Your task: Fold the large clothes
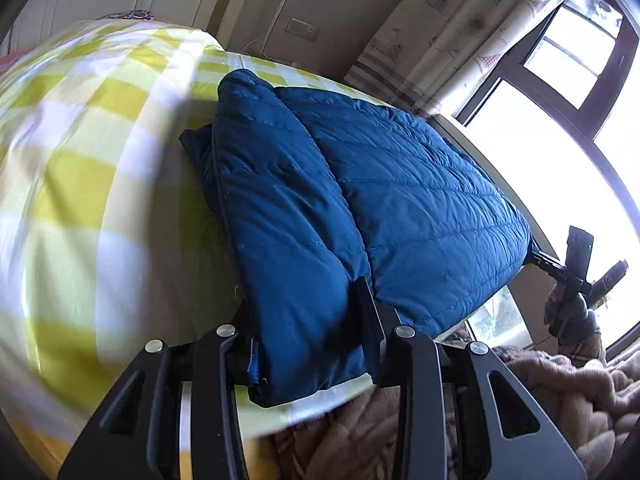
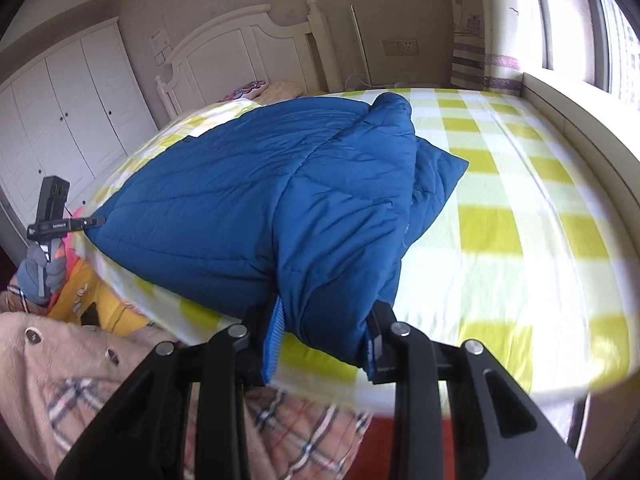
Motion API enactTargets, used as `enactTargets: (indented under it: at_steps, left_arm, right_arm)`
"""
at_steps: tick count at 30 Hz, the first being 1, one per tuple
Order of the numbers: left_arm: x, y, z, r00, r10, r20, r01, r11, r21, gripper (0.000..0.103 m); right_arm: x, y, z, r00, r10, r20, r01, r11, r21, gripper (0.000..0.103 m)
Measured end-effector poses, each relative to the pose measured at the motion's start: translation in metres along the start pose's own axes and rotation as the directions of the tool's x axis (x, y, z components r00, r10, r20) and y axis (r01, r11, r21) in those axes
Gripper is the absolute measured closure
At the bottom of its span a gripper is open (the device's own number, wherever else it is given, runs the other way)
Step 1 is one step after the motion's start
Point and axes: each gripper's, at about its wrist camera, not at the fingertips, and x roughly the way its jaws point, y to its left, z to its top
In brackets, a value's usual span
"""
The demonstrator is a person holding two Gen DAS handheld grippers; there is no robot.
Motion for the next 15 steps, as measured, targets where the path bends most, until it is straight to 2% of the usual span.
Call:
enactTargets:
  at_steps: [1,2,3,4,5,6,7,8,9,10,12,15]
  left_arm:
    - [-0.004,-0.001,-0.006,1.0,0.001,0.014,-0.001,1.0,-0.003,0.07]
    - [-0.006,0.0,-0.009,1.0,0.006,0.029,-0.006,1.0,-0.007,0.068]
    - [-0.008,0.0,-0.009,0.998,0.04,0.046,-0.04,0.999,-0.009,0.057]
    - [-0.013,-0.002,-0.006,0.993,0.097,0.068,-0.097,0.995,-0.004,0.051]
    - [-0.023,-0.005,-0.003,0.982,0.153,0.107,-0.153,0.988,-0.008,0.049]
    - [-0.04,-0.009,0.003,0.963,0.203,0.18,-0.201,0.979,-0.026,0.039]
    - [-0.056,-0.017,0.008,0.94,0.232,0.251,-0.231,0.972,-0.032,0.026]
    - [-0.07,-0.024,0.014,0.914,0.255,0.316,-0.26,0.965,-0.029,0.005]
    - [-0.082,-0.039,0.022,0.884,0.265,0.386,-0.284,0.959,-0.006,0.004]
    - [-0.085,-0.051,0.032,0.874,0.267,0.406,-0.301,0.954,0.021,0.004]
    - [-0.074,-0.073,0.056,0.867,0.293,0.404,-0.338,0.94,0.042,0.004]
    - [-0.034,-0.094,0.095,0.866,0.327,0.379,-0.366,0.93,0.033,0.004]
  right_arm:
    - [-0.004,0.003,-0.007,1.0,-0.007,0.004,0.007,1.0,-0.005,0.07]
    - [-0.007,0.003,-0.01,1.0,-0.017,0.006,0.017,1.0,-0.005,0.063]
    - [-0.008,0.003,-0.011,1.0,-0.022,0.004,0.022,1.0,-0.001,0.055]
    - [-0.012,0.002,-0.009,0.999,-0.035,0.001,0.035,0.999,0.005,0.052]
    - [-0.02,-0.001,-0.004,0.998,-0.055,0.019,0.055,0.998,0.012,0.052]
    - [-0.032,-0.001,0.002,0.996,-0.074,0.05,0.073,0.997,0.018,0.046]
    - [-0.049,0.0,0.013,0.984,-0.134,0.115,0.131,0.991,0.029,0.036]
    - [-0.062,-0.001,0.022,0.97,-0.175,0.168,0.171,0.985,0.036,0.031]
    - [-0.073,0.001,0.033,0.956,-0.197,0.218,0.193,0.98,0.039,0.029]
    - [-0.082,0.009,0.049,0.941,-0.202,0.27,0.204,0.979,0.022,0.029]
    - [-0.079,0.028,0.077,0.931,-0.191,0.31,0.212,0.977,-0.035,0.029]
    - [-0.043,0.067,0.122,0.941,-0.164,0.297,0.213,0.967,-0.14,0.029]
